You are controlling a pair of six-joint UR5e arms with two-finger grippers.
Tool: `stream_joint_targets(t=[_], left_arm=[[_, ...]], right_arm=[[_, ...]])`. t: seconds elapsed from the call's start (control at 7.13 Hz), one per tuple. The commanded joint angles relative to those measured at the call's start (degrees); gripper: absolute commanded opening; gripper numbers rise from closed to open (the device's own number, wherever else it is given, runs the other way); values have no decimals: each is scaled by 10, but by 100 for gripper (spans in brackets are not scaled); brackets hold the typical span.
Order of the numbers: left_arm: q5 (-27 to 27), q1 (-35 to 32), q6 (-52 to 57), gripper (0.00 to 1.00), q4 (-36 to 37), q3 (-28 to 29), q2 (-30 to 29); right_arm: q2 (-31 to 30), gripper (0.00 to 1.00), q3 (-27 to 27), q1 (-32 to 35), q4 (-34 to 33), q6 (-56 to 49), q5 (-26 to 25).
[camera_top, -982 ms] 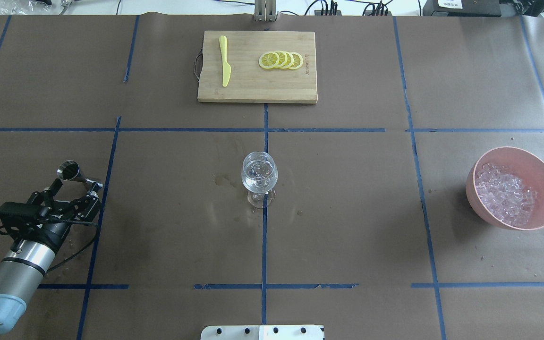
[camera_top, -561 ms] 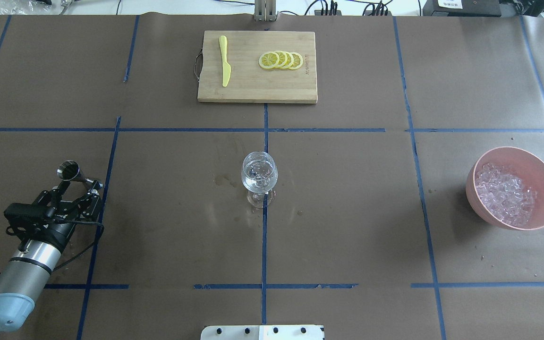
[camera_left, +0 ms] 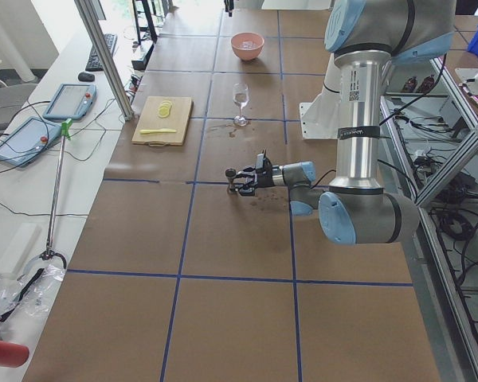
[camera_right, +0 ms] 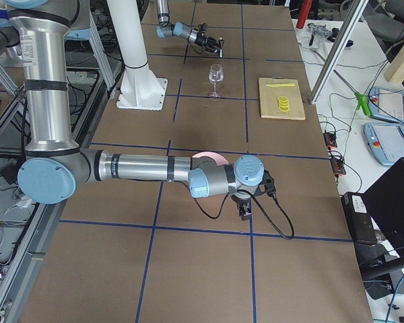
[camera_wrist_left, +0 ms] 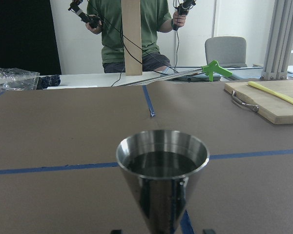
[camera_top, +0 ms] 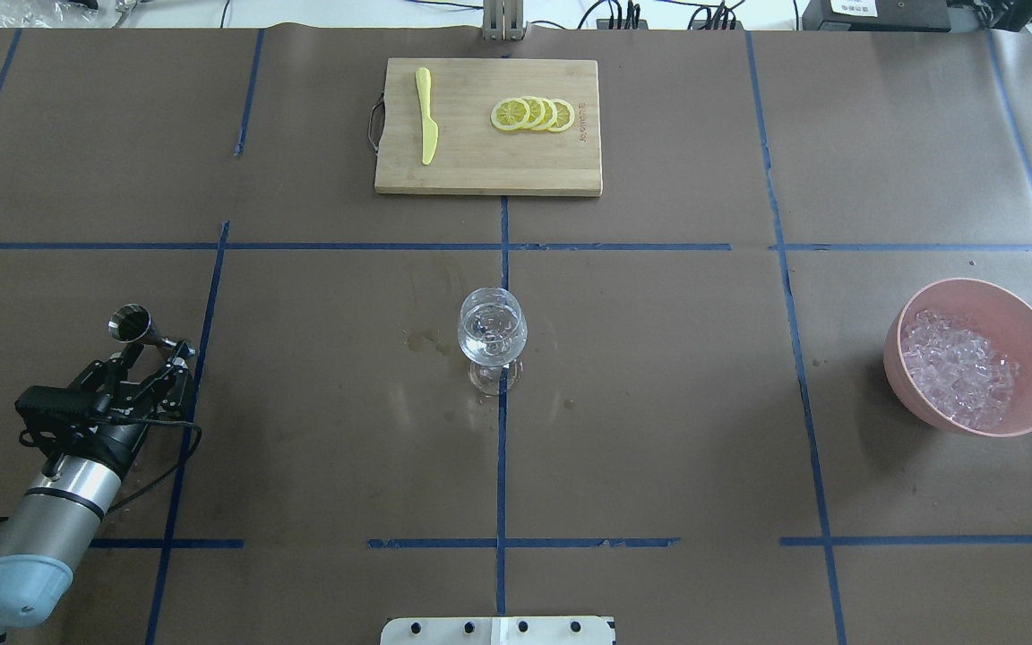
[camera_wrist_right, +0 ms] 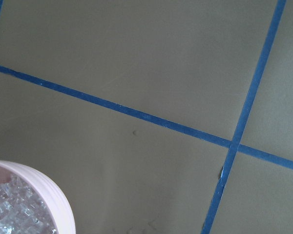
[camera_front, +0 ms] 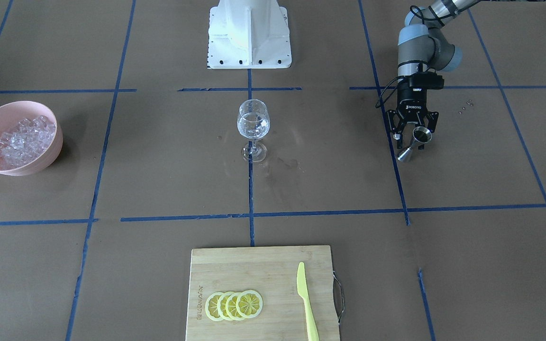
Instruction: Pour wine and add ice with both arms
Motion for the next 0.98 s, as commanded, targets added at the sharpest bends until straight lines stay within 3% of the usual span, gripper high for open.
stream_joint_targets(t=[0.0, 0.28, 0.42, 0.84], left_arm=[[0, -2, 0, 66, -1, 2, 1], [1, -2, 0, 65, -1, 1, 0], [0, -3, 0, 58, -1, 1, -4], [1, -10, 2, 58, -1, 1, -4]], right_arm=[[-1, 100, 0, 0, 0, 0, 0], [-3, 100, 0, 0, 0, 0, 0], [-3, 100, -1, 0, 0, 0, 0], [-3, 100, -4, 0, 0, 0, 0]])
